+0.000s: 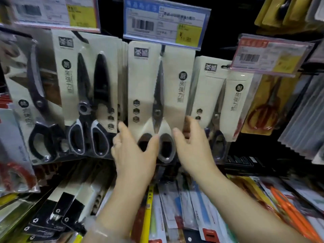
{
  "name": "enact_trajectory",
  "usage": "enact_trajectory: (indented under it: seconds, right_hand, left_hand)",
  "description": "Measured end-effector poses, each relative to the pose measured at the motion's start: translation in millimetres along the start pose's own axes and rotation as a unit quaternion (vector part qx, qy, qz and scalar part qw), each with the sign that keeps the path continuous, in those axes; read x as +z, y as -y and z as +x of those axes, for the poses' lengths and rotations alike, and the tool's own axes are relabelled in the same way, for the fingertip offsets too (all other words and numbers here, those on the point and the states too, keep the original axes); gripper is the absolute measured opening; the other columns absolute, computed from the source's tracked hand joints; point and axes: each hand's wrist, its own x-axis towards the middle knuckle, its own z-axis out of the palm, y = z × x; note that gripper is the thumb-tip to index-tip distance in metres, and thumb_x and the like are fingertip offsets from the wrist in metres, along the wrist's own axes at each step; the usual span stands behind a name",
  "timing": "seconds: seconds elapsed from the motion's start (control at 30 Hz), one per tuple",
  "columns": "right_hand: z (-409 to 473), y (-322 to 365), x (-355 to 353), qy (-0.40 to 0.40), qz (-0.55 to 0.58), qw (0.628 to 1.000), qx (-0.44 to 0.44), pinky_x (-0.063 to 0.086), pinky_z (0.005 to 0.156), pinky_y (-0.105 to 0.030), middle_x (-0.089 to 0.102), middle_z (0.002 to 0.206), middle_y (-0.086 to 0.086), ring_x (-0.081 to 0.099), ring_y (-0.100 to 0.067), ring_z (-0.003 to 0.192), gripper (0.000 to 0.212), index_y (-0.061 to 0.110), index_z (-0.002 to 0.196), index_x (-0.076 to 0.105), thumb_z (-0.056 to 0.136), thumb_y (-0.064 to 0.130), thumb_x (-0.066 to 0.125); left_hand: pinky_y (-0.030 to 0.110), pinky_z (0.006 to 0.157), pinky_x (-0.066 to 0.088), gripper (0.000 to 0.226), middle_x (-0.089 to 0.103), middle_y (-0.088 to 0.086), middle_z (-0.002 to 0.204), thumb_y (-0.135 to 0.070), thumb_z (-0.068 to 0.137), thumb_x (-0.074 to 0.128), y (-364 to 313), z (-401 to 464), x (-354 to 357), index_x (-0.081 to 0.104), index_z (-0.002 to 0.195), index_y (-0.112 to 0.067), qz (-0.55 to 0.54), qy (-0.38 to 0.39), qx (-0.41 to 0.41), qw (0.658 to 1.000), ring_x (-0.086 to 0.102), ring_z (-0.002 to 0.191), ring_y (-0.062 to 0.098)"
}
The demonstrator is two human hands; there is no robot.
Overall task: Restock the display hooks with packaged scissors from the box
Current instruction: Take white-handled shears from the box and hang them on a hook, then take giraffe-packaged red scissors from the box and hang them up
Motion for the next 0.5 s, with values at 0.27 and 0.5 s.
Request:
enact_trajectory:
  seconds: [0.27, 0.5]
  right_hand:
    - [-93, -90, -63, 0.181, -0.350, 0.919, -0.010, 0.031, 0.099, -0.038, 0.038, 0.135, -0.010, 0.034, -0.029, 0.124, 0.044, 0.009, 0.131, 0.044, 0.088, 0.011, 0.053]
    - [-205, -179, -240, 0.213, -0.501, 0.816, 0.196, 0.039, 0.094, -0.041, 0.039, 0.136, -0.015, 0.037, -0.033, 0.124, 0.042, 0.007, 0.131, 0.042, 0.091, 0.018, 0.051]
  left_hand:
    - [0.068, 0.087, 0.042, 0.057, 0.049, 0.038, 0.128, -0.013, 0.065, 0.067, 44, -111, 83, 0.058, 0.119, 0.003, 0.236, 0.103, 0.217, 0.941, 0.052, 0.109, 0.057]
    - [0.053, 0.107, 0.031, 0.070, 0.033, 0.027, 0.146, -0.033, 0.074, 0.074, 1, -235, 167, 0.048, 0.135, -0.009, 0.371, 0.443, 0.344, 0.740, 0.036, 0.133, 0.044]
